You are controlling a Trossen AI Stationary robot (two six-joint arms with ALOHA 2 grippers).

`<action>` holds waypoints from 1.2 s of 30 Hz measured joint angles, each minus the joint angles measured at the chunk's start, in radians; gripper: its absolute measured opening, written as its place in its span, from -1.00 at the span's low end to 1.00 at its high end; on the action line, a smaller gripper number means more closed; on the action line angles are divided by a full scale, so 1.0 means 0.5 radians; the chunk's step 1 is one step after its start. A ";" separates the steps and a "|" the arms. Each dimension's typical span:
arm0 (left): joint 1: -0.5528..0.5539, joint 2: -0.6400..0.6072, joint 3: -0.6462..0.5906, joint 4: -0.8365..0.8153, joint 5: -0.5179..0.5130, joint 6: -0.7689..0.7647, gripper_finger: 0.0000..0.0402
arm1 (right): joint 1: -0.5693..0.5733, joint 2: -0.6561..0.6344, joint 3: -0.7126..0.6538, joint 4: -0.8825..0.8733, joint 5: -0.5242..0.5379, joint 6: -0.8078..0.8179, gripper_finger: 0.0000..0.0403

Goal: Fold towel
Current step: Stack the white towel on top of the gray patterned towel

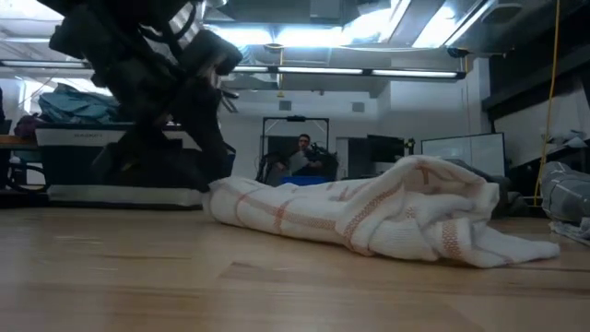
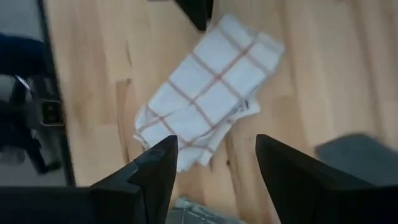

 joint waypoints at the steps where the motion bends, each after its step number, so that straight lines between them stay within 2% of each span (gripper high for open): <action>1: 0.000 -0.008 0.000 0.003 0.001 0.002 -0.31 | 0.001 -0.086 -0.050 0.028 0.034 -0.003 0.09; 6: 0.000 -0.028 0.002 0.015 0.001 0.043 -0.31 | 0.003 -0.584 -0.365 0.170 0.195 0.001 0.09; 10: -0.001 -0.028 0.002 0.015 0.002 0.032 -0.31 | 0.002 -1.049 -0.835 0.499 0.389 0.064 0.09; 13: -0.001 -0.028 0.002 0.022 0.003 0.003 -0.31 | 0.002 -1.405 -1.402 1.020 0.494 0.243 0.09; 17: -0.001 -0.028 0.002 0.026 0.010 -0.190 -0.31 | 0.001 -1.685 -2.190 2.055 0.474 0.693 0.09; 20: -0.013 -0.028 0.003 0.027 0.020 -0.307 -0.31 | 0.001 -1.702 -2.631 2.814 0.349 1.008 0.09; 23: -0.037 -0.028 0.003 0.027 0.031 -0.360 -0.31 | 0.002 -1.597 -2.897 3.253 0.303 1.416 0.09; 28: -0.080 -0.026 0.004 0.021 0.032 -0.444 -0.31 | 0.003 -1.359 -2.985 3.112 0.162 1.902 0.09; 36: -0.124 0.058 0.005 0.022 0.013 -0.635 -0.31 | 0.002 -0.951 -2.793 2.868 -0.083 2.065 0.09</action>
